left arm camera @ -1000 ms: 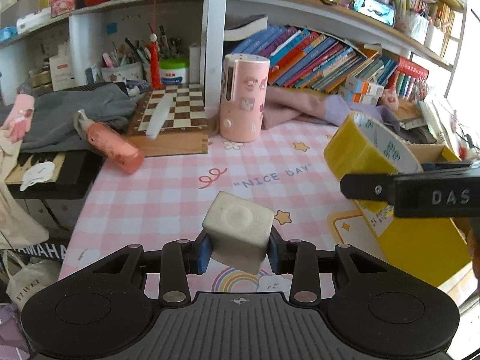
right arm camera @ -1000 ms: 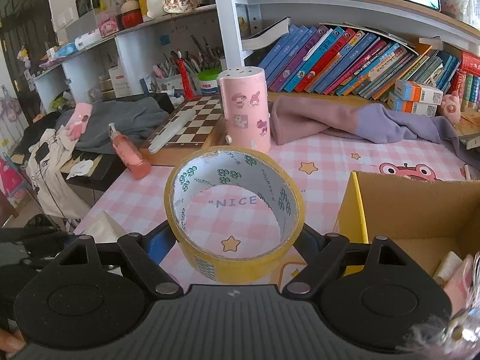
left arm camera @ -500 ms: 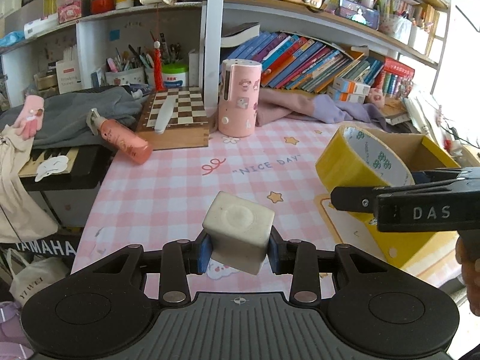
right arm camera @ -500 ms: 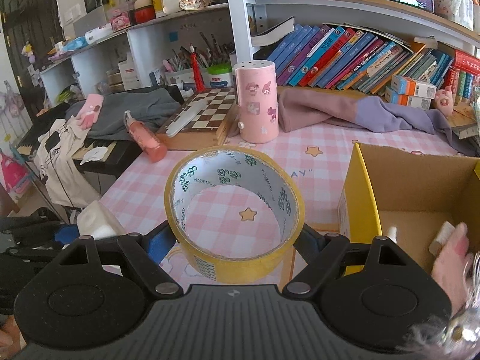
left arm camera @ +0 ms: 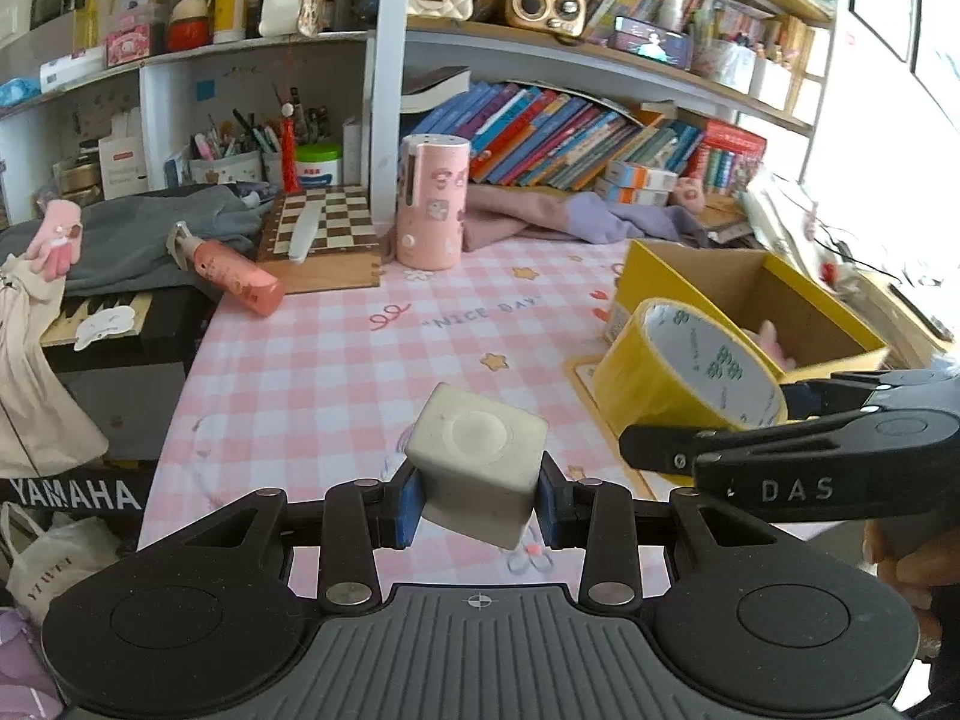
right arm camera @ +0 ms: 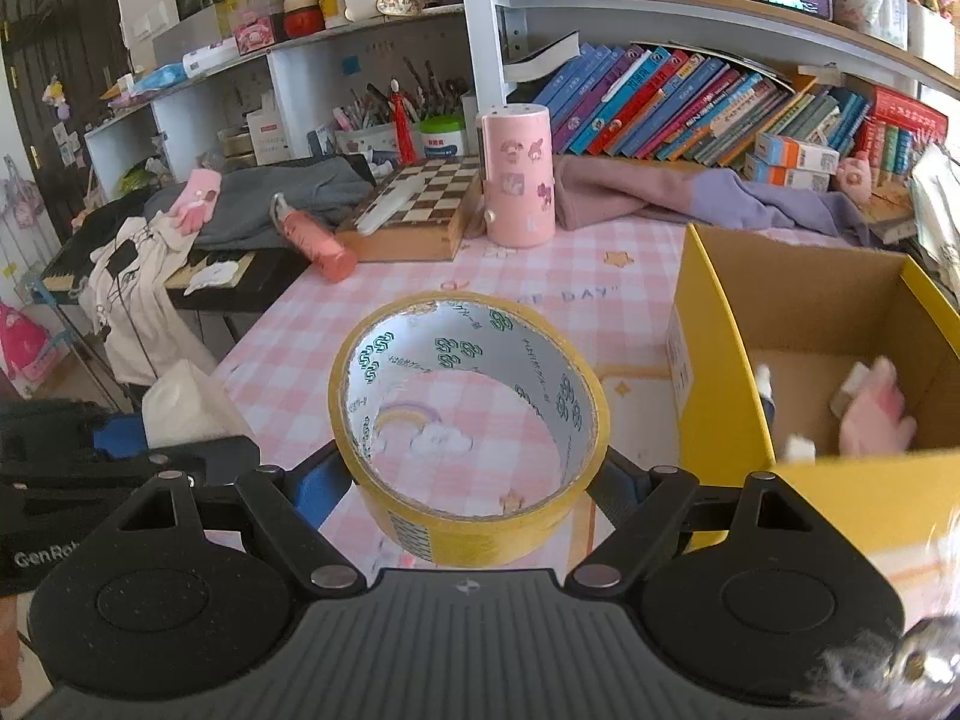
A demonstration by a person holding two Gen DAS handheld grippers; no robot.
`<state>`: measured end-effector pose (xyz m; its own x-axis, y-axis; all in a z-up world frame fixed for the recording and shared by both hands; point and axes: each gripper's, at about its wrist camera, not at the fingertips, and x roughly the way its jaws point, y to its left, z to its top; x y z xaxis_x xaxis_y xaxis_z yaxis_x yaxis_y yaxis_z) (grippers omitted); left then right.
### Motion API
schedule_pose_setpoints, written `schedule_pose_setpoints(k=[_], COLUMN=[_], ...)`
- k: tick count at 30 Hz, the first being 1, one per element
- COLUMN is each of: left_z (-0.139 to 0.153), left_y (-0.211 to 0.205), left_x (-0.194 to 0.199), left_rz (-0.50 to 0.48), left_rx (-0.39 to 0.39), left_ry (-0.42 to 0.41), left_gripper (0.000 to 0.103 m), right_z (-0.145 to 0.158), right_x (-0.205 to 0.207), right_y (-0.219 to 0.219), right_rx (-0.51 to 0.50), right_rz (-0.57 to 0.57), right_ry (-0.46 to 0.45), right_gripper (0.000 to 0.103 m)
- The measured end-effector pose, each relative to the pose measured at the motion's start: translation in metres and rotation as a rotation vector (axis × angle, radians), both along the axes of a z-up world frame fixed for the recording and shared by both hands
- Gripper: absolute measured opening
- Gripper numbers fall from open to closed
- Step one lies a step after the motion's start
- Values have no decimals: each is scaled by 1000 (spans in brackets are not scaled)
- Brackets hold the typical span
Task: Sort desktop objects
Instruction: 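Carry the white cube and yellow tape roll toward the yellow box with both grippers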
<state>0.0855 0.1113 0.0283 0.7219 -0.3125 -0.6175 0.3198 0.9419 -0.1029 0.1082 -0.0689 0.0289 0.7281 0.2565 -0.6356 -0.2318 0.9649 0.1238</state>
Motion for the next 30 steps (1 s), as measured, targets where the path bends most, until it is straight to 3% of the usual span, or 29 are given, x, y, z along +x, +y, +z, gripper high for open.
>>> schedule_pose_setpoints(k=[16, 30], left_z=[2, 7], left_y=[7, 15], left_x=[-61, -90], left_rz=[-96, -49], left_rx=[-2, -29], left_ry=[5, -30], left_gripper=[35, 35], right_z=[-10, -9], right_x=[-78, -95], right_y=[5, 19], right_rx=[18, -47], right_rz=[-76, -22], right_ry=[31, 67], right_gripper=[82, 82])
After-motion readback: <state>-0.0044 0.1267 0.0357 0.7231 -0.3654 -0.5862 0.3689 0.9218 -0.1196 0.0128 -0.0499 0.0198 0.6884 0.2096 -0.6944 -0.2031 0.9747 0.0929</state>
